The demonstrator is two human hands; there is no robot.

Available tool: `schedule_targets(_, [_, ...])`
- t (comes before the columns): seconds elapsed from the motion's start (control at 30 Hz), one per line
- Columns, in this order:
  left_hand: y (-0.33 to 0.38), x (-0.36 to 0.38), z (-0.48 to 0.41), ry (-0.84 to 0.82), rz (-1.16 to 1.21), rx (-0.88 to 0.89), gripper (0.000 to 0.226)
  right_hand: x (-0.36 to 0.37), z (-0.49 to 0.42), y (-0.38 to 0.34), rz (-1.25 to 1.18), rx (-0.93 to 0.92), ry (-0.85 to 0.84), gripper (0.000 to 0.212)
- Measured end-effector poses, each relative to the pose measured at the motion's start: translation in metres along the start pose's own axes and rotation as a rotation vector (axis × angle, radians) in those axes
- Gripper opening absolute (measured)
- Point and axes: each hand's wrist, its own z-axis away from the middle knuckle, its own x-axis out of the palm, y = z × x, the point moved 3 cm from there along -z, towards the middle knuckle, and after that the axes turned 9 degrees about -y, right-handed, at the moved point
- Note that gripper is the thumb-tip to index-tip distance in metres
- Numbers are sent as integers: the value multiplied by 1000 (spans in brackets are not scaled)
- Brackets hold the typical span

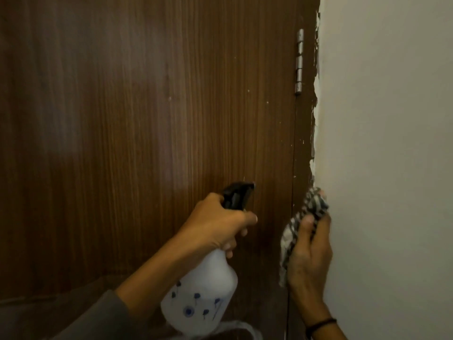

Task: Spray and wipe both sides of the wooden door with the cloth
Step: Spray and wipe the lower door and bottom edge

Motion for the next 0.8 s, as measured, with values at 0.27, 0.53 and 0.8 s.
schedule_targets(0.27, [51, -31, -1, 45, -47, 136, 24, 78, -75, -21, 324, -448, -171, 57])
schedule_targets(0.53, [36, -41, -14, 59, 58, 143, 29, 61, -177, -44, 207, -351, -68, 60])
schedule_targets(0.8, [33, -43, -16, 20, 47, 137, 24, 44, -84, 53, 249, -317, -38, 58])
